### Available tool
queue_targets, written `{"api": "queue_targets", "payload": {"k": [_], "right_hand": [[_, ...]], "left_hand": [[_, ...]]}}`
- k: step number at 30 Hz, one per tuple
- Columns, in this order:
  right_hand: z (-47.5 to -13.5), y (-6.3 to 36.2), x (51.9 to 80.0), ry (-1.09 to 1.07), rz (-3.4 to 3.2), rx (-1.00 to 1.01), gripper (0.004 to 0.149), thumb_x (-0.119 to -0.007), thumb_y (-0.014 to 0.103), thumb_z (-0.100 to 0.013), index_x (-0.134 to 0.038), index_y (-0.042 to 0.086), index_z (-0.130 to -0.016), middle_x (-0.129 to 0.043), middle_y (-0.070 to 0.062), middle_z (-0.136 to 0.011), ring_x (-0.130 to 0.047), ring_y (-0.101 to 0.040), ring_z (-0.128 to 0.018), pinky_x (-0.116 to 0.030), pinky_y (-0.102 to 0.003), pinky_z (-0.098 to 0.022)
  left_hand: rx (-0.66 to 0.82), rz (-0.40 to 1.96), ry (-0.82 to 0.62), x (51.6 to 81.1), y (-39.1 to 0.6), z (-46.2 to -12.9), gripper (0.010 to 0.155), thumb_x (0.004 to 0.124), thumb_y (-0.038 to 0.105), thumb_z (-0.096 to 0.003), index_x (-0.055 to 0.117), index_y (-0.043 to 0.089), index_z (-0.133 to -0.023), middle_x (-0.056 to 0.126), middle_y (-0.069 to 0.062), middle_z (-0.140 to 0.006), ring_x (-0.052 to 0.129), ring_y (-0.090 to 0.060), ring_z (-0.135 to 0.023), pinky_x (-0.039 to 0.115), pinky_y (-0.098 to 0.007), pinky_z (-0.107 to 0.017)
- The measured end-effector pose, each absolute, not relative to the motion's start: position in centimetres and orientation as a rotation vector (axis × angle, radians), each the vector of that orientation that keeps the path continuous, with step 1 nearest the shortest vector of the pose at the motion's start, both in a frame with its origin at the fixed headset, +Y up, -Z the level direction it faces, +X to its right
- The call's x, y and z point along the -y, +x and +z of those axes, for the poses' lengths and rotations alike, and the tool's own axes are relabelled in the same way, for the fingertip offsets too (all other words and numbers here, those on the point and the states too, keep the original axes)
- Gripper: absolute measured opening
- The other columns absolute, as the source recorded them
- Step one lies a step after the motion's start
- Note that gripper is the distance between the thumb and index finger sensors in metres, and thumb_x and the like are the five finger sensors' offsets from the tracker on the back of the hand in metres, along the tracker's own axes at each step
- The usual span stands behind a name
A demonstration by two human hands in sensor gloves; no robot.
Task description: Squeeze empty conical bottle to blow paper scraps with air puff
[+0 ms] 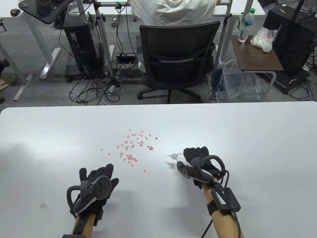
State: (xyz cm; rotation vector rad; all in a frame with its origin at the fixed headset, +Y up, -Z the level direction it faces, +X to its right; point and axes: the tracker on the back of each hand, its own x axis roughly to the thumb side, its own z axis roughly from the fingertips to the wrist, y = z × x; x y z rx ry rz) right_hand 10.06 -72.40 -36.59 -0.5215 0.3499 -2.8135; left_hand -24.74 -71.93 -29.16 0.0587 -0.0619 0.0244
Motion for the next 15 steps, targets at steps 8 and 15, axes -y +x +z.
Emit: {"api": "queue_targets", "payload": {"k": [8, 15], "right_hand": [[-36.5, 7.7, 72.6, -0.653, -2.79, -0.302, 0.072, -0.091, 0.05, -0.04, -0.077, 0.013, -0.101, -0.091, -0.013, -0.089, -0.095, -0.032, -0.076, -0.069, -0.062, -0.069], [-37.6, 7.6, 72.8, -0.412, -2.763, -0.341, 0.062, -0.092, 0.044, -0.04, -0.086, 0.008, -0.091, -0.099, -0.015, -0.075, -0.101, -0.03, -0.062, -0.073, -0.058, -0.066]], "left_hand": [[0.065, 0.019, 0.056, 71.9, -24.7, -29.1, 0.068, 0.078, 0.057, -0.0536, 0.065, 0.029, -0.114, 0.08, -0.003, -0.112, 0.087, -0.028, -0.1, 0.036, -0.066, -0.082], [0.072, 0.022, 0.059, 71.9, -24.6, -29.2, 0.068, 0.078, 0.057, -0.0536, 0.064, 0.029, -0.114, 0.08, -0.004, -0.112, 0.087, -0.028, -0.101, 0.036, -0.066, -0.082]]}}
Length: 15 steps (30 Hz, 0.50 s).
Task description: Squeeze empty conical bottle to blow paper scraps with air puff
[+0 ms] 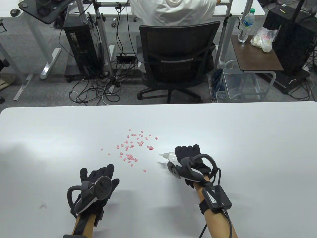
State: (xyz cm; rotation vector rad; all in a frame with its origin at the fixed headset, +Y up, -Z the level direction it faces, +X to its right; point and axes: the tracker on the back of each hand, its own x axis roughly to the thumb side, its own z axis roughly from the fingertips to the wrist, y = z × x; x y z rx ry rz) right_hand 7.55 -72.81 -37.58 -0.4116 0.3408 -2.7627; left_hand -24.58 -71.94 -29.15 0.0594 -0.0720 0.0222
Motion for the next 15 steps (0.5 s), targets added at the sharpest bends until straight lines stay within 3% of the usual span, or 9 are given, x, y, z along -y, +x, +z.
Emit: {"api": "queue_targets", "payload": {"k": [3, 5, 9, 13, 15], "right_hand": [[-37.88, 7.83, 72.88, -0.411, -2.781, -0.267, 0.063, -0.092, 0.046, -0.04, -0.088, 0.008, -0.09, -0.1, -0.014, -0.073, -0.102, -0.029, -0.059, -0.075, -0.057, -0.066], [-38.0, 8.1, 72.96, -0.412, -2.834, -0.216, 0.069, -0.09, 0.051, -0.041, -0.083, 0.009, -0.096, -0.096, -0.015, -0.08, -0.099, -0.03, -0.066, -0.072, -0.059, -0.067], [-37.85, 8.02, 73.01, -0.432, -2.833, -0.232, 0.072, -0.089, 0.049, -0.043, -0.077, 0.009, -0.101, -0.091, -0.016, -0.088, -0.095, -0.034, -0.074, -0.067, -0.064, -0.068], [-37.46, 7.69, 72.95, -0.495, -2.77, -0.307, 0.061, -0.092, 0.045, -0.039, -0.088, 0.01, -0.089, -0.1, -0.012, -0.073, -0.102, -0.028, -0.06, -0.075, -0.057, -0.066], [-37.46, 7.55, 72.99, -0.522, -2.784, -0.249, 0.062, -0.093, 0.046, -0.038, -0.088, 0.011, -0.089, -0.1, -0.012, -0.073, -0.102, -0.028, -0.06, -0.075, -0.056, -0.067]], "left_hand": [[0.072, 0.025, 0.059, 71.95, -24.58, -29.17, 0.068, 0.078, 0.057, -0.0536, 0.064, 0.029, -0.114, 0.08, -0.003, -0.112, 0.087, -0.028, -0.1, 0.036, -0.066, -0.082], [0.072, 0.025, 0.057, 71.96, -24.56, -29.18, 0.068, 0.079, 0.057, -0.0536, 0.065, 0.029, -0.114, 0.08, -0.004, -0.112, 0.086, -0.028, -0.101, 0.036, -0.066, -0.082], [0.073, 0.022, 0.055, 71.96, -24.51, -29.15, 0.068, 0.078, 0.057, -0.0537, 0.065, 0.029, -0.114, 0.08, -0.003, -0.112, 0.087, -0.028, -0.1, 0.036, -0.066, -0.082], [0.072, 0.021, 0.058, 71.95, -24.5, -29.15, 0.068, 0.078, 0.057, -0.0536, 0.064, 0.029, -0.114, 0.08, -0.003, -0.112, 0.087, -0.028, -0.1, 0.036, -0.066, -0.082], [0.072, 0.021, 0.058, 71.96, -24.49, -29.14, 0.068, 0.078, 0.057, -0.0537, 0.065, 0.029, -0.114, 0.08, -0.003, -0.112, 0.087, -0.028, -0.101, 0.036, -0.066, -0.082]]}}
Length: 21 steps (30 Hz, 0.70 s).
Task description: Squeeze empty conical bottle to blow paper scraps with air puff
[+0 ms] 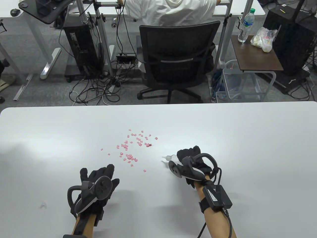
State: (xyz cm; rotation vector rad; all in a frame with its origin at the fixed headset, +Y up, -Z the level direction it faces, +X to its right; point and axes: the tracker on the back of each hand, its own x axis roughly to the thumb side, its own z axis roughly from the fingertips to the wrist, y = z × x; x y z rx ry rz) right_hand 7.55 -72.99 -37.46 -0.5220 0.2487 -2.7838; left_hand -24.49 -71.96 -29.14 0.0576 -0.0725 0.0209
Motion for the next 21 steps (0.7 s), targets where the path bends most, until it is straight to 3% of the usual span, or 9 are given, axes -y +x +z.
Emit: {"api": "queue_targets", "payload": {"k": [2, 5, 7, 11, 15, 18, 21], "right_hand": [[-37.4, 7.4, 73.1, -0.57, -2.822, -0.184, 0.069, -0.091, 0.051, -0.039, -0.083, 0.012, -0.096, -0.096, -0.012, -0.081, -0.099, -0.029, -0.068, -0.071, -0.059, -0.069], [-37.2, 7.0, 73.0, -0.619, -2.835, -0.24, 0.073, -0.09, 0.051, -0.041, -0.077, 0.013, -0.101, -0.091, -0.013, -0.089, -0.094, -0.032, -0.076, -0.065, -0.064, -0.069], [-37.0, 6.7, 72.9, -0.637, -2.815, -0.266, 0.073, -0.09, 0.05, -0.041, -0.076, 0.012, -0.102, -0.09, -0.013, -0.09, -0.094, -0.032, -0.077, -0.065, -0.065, -0.069], [-37.1, 6.1, 72.7, -0.626, -2.773, -0.288, 0.062, -0.091, 0.046, -0.04, -0.087, 0.011, -0.09, -0.099, -0.012, -0.074, -0.101, -0.028, -0.061, -0.072, -0.059, -0.067], [-37.3, 6.6, 72.6, -0.58, -2.827, -0.305, 0.07, -0.089, 0.052, -0.041, -0.081, 0.012, -0.097, -0.095, -0.013, -0.083, -0.099, -0.029, -0.068, -0.07, -0.06, -0.069], [-37.7, 7.0, 72.8, -0.49, -2.839, -0.276, 0.073, -0.089, 0.049, -0.043, -0.075, 0.01, -0.103, -0.089, -0.015, -0.09, -0.094, -0.033, -0.075, -0.066, -0.064, -0.069], [-37.9, 7.4, 72.9, -0.418, -2.81, -0.28, 0.07, -0.089, 0.047, -0.043, -0.077, 0.01, -0.101, -0.091, -0.015, -0.088, -0.095, -0.034, -0.074, -0.067, -0.064, -0.068]], "left_hand": [[0.073, 0.021, 0.057, 71.9, -24.5, -29.2, 0.068, 0.078, 0.057, -0.0537, 0.064, 0.029, -0.114, 0.08, -0.004, -0.112, 0.087, -0.028, -0.1, 0.036, -0.066, -0.082], [0.074, 0.022, 0.056, 72.0, -24.5, -29.2, 0.068, 0.078, 0.057, -0.0535, 0.065, 0.029, -0.114, 0.08, -0.003, -0.112, 0.087, -0.028, -0.1, 0.036, -0.066, -0.082], [0.074, 0.019, 0.056, 72.0, -24.4, -29.1, 0.068, 0.078, 0.057, -0.0536, 0.064, 0.029, -0.114, 0.08, -0.004, -0.112, 0.087, -0.028, -0.1, 0.036, -0.066, -0.082], [0.074, 0.019, 0.055, 72.0, -24.4, -29.1, 0.068, 0.078, 0.057, -0.0536, 0.065, 0.029, -0.114, 0.08, -0.003, -0.112, 0.087, -0.027, -0.1, 0.036, -0.066, -0.082], [0.074, 0.019, 0.057, 71.9, -24.4, -29.1, 0.068, 0.078, 0.057, -0.0536, 0.064, 0.029, -0.114, 0.08, -0.003, -0.112, 0.087, -0.027, -0.101, 0.036, -0.066, -0.082], [0.075, 0.022, 0.057, 72.0, -24.4, -29.2, 0.067, 0.078, 0.057, -0.0537, 0.065, 0.029, -0.114, 0.08, -0.003, -0.112, 0.087, -0.028, -0.1, 0.036, -0.066, -0.082], [0.076, 0.019, 0.055, 72.0, -24.4, -29.1, 0.068, 0.078, 0.057, -0.0536, 0.064, 0.029, -0.114, 0.08, -0.003, -0.112, 0.086, -0.028, -0.101, 0.036, -0.066, -0.082]]}}
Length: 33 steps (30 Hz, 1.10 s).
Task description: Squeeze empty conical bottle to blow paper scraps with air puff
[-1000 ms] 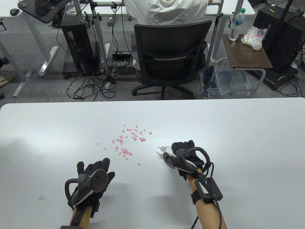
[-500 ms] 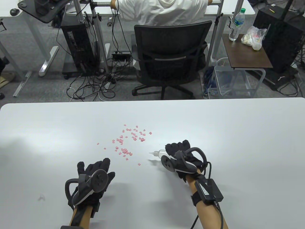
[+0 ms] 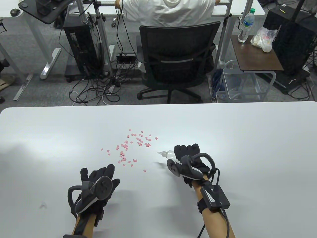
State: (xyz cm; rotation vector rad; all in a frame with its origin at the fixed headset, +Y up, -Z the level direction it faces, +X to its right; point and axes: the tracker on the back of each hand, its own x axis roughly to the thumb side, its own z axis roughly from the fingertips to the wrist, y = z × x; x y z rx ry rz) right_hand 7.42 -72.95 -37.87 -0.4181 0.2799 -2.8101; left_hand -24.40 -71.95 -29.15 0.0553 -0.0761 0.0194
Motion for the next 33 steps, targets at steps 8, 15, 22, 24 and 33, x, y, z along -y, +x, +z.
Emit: {"api": "queue_targets", "payload": {"k": [8, 15, 22, 24, 33], "right_hand": [[-37.6, 8.1, 73.0, -0.457, -2.832, -0.24, 0.071, -0.089, 0.051, -0.042, -0.078, 0.011, -0.1, -0.093, -0.013, -0.086, -0.097, -0.03, -0.072, -0.068, -0.061, -0.069], [-36.9, 7.3, 72.6, -0.568, -2.773, -0.335, 0.064, -0.093, 0.049, -0.038, -0.088, 0.011, -0.089, -0.1, -0.011, -0.072, -0.103, -0.027, -0.058, -0.074, -0.057, -0.068], [-36.4, 6.9, 72.3, -0.601, -2.796, -0.337, 0.073, -0.088, 0.051, -0.043, -0.075, 0.01, -0.102, -0.09, -0.015, -0.089, -0.094, -0.033, -0.075, -0.064, -0.066, -0.069], [-36.0, 7.0, 72.2, -0.615, -2.8, -0.343, 0.073, -0.087, 0.05, -0.043, -0.074, 0.01, -0.103, -0.089, -0.015, -0.091, -0.093, -0.033, -0.076, -0.063, -0.066, -0.069], [-32.2, 9.7, 71.7, -0.526, -3.023, -0.431, 0.072, -0.082, 0.046, -0.049, -0.069, 0.006, -0.107, -0.084, -0.02, -0.095, -0.09, -0.038, -0.079, -0.06, -0.07, -0.068]], "left_hand": [[0.076, 0.02, 0.056, 72.0, -24.4, -29.1, 0.068, 0.078, 0.057, -0.0536, 0.064, 0.029, -0.114, 0.08, -0.003, -0.112, 0.086, -0.027, -0.101, 0.036, -0.066, -0.082], [0.076, 0.017, 0.058, 71.9, -24.4, -29.1, 0.068, 0.078, 0.057, -0.0536, 0.065, 0.029, -0.114, 0.08, -0.003, -0.112, 0.087, -0.028, -0.1, 0.036, -0.066, -0.082], [0.08, 0.016, 0.05, 72.0, -24.3, -29.1, 0.068, 0.078, 0.057, -0.0536, 0.065, 0.03, -0.114, 0.08, -0.003, -0.112, 0.087, -0.027, -0.101, 0.036, -0.066, -0.082], [0.079, 0.012, 0.051, 72.0, -24.3, -29.1, 0.068, 0.078, 0.057, -0.0536, 0.065, 0.029, -0.114, 0.08, -0.003, -0.112, 0.087, -0.027, -0.101, 0.036, -0.066, -0.082], [0.052, 0.022, 0.056, 71.9, -24.8, -29.0, 0.067, 0.079, 0.056, -0.0537, 0.065, 0.029, -0.114, 0.079, -0.004, -0.113, 0.086, -0.027, -0.102, 0.036, -0.065, -0.082]]}}
